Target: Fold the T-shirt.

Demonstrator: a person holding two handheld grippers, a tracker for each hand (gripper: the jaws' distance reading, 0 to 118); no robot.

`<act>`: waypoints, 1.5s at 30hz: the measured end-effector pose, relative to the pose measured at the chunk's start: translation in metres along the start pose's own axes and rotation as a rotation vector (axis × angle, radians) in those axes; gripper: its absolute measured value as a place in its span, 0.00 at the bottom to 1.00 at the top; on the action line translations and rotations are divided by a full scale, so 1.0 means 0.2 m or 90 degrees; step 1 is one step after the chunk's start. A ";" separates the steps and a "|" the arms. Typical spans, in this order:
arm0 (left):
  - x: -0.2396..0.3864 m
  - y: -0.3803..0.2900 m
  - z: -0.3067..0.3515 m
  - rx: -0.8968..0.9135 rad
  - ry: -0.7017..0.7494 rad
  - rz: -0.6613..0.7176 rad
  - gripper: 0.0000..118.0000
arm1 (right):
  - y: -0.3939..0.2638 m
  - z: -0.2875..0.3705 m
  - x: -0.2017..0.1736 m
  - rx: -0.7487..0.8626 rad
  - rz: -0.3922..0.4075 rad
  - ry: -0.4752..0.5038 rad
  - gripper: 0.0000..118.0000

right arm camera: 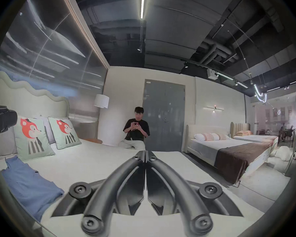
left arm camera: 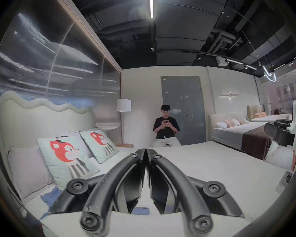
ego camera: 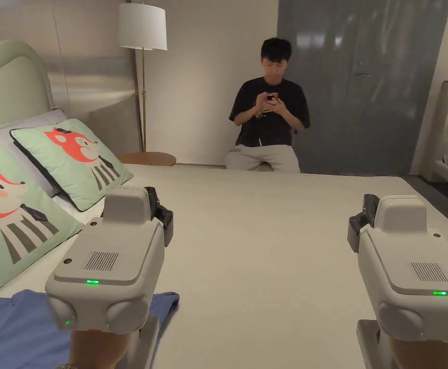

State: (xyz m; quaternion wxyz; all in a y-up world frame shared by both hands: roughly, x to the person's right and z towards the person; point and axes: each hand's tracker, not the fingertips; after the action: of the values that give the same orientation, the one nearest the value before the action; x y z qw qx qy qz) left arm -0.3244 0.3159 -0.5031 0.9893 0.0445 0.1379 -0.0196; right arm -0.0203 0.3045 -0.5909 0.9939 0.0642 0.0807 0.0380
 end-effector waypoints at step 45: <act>-0.69 -1.18 -0.18 -0.698 0.042 0.105 0.42 | -0.54 -0.40 -0.84 -0.194 0.013 0.205 0.00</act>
State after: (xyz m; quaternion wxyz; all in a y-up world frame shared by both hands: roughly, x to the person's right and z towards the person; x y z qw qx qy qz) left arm -0.4784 0.0882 -0.5192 0.8612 -0.4653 0.1546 0.1341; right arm -0.1926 0.1923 -0.6582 0.9660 -0.0927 0.2310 0.0698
